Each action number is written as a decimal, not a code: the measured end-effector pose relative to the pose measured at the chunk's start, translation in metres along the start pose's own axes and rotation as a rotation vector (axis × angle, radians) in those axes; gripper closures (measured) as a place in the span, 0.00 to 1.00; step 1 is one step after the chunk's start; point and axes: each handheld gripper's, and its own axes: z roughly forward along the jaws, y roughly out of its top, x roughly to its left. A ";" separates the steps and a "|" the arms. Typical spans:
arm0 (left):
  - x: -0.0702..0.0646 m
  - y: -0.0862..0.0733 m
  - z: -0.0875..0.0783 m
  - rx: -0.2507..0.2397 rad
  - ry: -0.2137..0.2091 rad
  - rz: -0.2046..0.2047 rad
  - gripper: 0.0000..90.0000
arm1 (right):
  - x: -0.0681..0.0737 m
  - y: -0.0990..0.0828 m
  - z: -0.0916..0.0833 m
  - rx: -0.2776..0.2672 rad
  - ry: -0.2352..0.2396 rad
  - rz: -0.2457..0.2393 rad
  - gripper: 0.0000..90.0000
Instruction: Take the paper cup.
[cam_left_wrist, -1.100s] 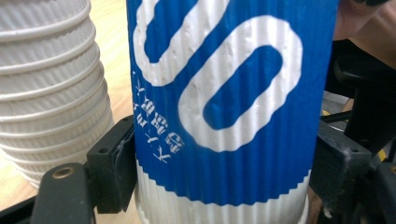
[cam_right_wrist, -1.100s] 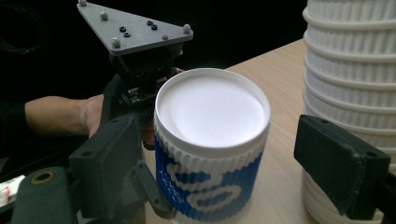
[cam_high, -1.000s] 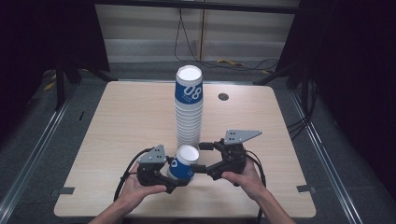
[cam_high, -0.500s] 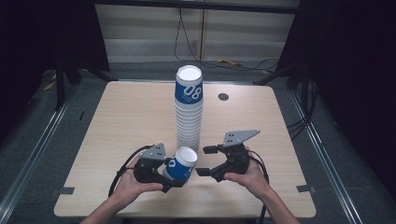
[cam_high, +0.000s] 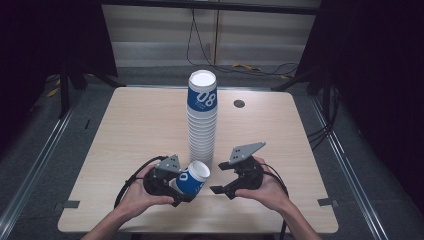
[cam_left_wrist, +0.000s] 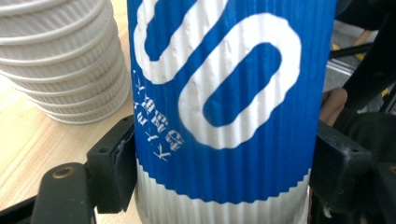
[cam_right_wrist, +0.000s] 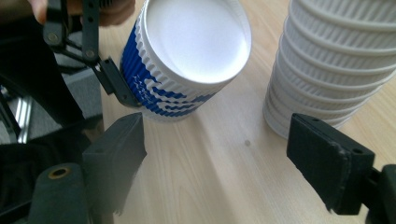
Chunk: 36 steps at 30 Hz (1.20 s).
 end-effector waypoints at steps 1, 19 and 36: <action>0.000 0.001 0.000 0.015 0.001 0.014 0.24 | 0.000 0.000 0.001 0.011 0.001 -0.006 0.22; -0.008 0.011 0.020 0.152 0.015 0.115 0.24 | 0.008 0.005 0.014 0.214 0.059 -0.074 0.17; -0.017 0.012 0.033 0.243 -0.008 0.177 0.25 | 0.010 0.010 0.028 0.327 0.088 -0.116 0.22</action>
